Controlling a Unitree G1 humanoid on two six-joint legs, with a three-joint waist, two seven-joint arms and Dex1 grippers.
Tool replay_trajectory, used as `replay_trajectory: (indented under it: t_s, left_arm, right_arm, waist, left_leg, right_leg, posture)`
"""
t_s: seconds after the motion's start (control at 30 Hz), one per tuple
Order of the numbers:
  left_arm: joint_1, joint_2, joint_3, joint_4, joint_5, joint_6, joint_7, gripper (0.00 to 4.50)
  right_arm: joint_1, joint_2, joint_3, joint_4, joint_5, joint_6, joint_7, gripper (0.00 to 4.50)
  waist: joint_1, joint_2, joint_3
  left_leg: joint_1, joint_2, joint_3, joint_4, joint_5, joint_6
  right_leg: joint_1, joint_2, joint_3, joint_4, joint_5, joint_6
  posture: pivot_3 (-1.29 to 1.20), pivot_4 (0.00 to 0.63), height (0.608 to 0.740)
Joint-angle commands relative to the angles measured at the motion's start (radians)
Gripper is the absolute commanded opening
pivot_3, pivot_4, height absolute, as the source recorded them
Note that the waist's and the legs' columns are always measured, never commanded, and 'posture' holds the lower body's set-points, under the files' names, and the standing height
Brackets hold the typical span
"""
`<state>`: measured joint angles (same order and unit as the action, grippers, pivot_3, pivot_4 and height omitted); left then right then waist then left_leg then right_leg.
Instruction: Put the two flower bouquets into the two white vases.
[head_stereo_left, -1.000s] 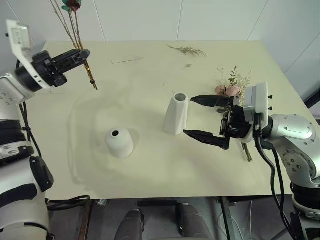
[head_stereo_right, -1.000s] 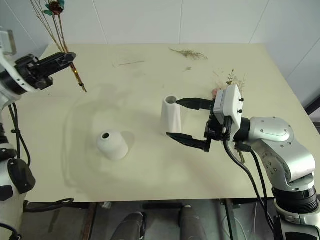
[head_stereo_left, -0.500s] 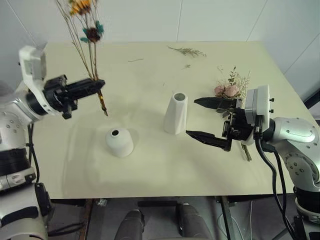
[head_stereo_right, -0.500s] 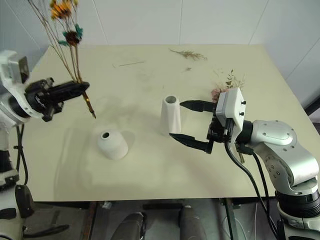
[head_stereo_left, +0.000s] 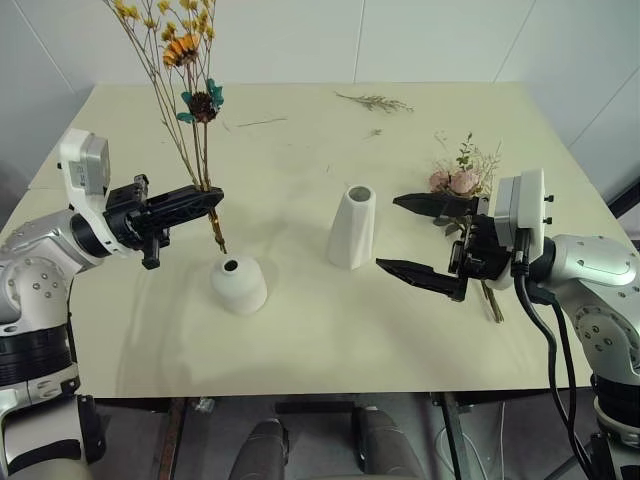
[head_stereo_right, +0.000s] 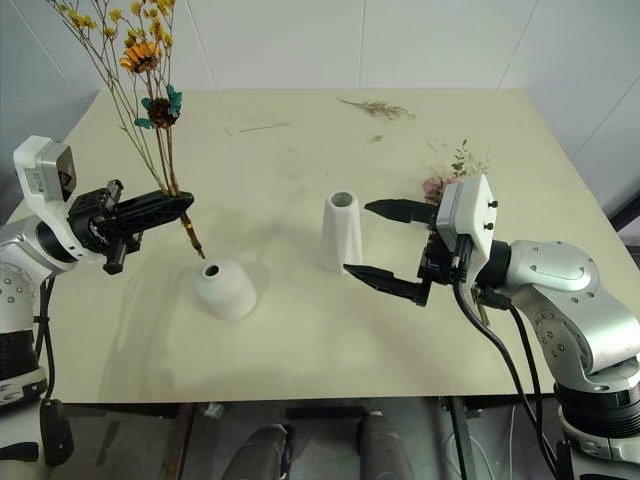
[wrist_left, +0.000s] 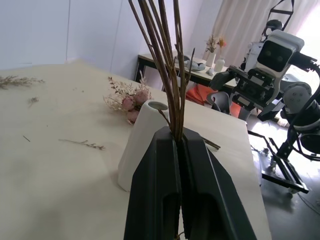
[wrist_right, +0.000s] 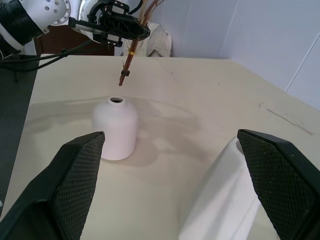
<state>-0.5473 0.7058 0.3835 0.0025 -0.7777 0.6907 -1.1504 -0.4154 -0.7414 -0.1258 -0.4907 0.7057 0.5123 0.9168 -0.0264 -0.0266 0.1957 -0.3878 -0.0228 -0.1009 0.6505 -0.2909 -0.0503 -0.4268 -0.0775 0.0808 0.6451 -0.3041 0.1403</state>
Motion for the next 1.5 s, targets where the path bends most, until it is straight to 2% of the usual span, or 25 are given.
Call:
replay_trajectory:
  t_s: [0.03, 0.27, 0.33, 0.37, 0.73, 1.2, 1.5]
  left_arm:
    - [0.016, -0.009, 0.026, -0.061, -0.017, -0.065, 0.020, 0.02]
    - [0.097, -0.051, 0.036, -0.128, -0.014, -0.176, 0.038, 0.02]
    - [0.150, -0.071, 0.019, -0.164, 0.075, -0.318, 0.046, 0.02]
    - [0.176, -0.069, 0.008, -0.184, 0.089, -0.335, 0.046, 0.02]
    - [0.285, -0.107, 0.039, -0.246, 0.042, -0.391, 0.131, 0.02]
    - [0.333, -0.145, -0.008, -0.257, 0.036, -0.420, 0.156, 0.02]
    - [0.360, -0.123, -0.005, -0.255, 0.038, -0.415, 0.143, 0.02]
  right_arm:
    - [-0.002, -0.015, -0.028, -0.037, 0.020, 0.002, -0.005, 4.50]
    - [-0.013, -0.016, -0.031, -0.026, 0.019, 0.011, -0.008, 4.50]
    - [-0.008, -0.014, -0.031, -0.025, 0.018, 0.011, -0.009, 4.50]
    - [-0.007, -0.012, -0.030, -0.023, 0.018, 0.011, -0.012, 4.50]
    - [-0.023, 0.008, -0.010, 0.010, 0.003, -0.009, -0.012, 4.50]
    - [-0.046, 0.024, 0.004, 0.031, -0.008, -0.022, -0.011, 4.50]
    - [-0.040, 0.030, 0.003, 0.027, -0.010, -0.025, -0.020, 4.50]
  waist:
    - [-0.001, 0.000, 0.000]
    - [-0.002, 0.000, 0.000]
    - [-0.001, 0.000, 0.000]
    - [0.000, 0.000, 0.000]
    - [-0.002, 0.000, 0.000]
    - [0.000, 0.000, 0.000]
    - [-0.001, 0.000, 0.000]
  left_leg:
    - [0.000, 0.000, 0.000, 0.000, 0.000, 0.000]
    - [0.000, 0.000, 0.000, -0.001, 0.000, 0.000]
    - [0.000, 0.000, 0.001, -0.001, 0.000, 0.000]
    - [0.000, 0.000, 0.001, -0.001, 0.000, 0.000]
    - [0.001, 0.000, 0.000, -0.001, 0.000, 0.000]
    - [0.001, 0.000, 0.001, -0.001, 0.000, 0.000]
    - [0.001, 0.000, 0.001, -0.001, 0.000, 0.000]
  right_leg:
    - [0.000, 0.000, 0.000, 0.000, 0.000, 0.000]
    - [0.000, 0.000, 0.000, 0.000, 0.000, 0.000]
    - [0.000, 0.000, 0.001, -0.001, 0.000, 0.000]
    - [0.000, 0.000, 0.001, -0.001, 0.000, 0.000]
    - [0.001, 0.000, 0.001, -0.002, 0.001, 0.000]
    - [0.001, 0.000, 0.001, -0.002, 0.001, 0.000]
    - [0.001, 0.000, 0.001, -0.003, 0.001, 0.000]
  posture:
    - [0.00, 0.150, 0.740]
    - [0.00, 0.150, 0.740]
    - [0.00, 0.150, 0.740]
    - [0.00, 0.150, 0.740]
    - [0.00, 0.150, 0.740]
    - [0.00, 0.150, 0.740]
    - [0.00, 0.150, 0.740]
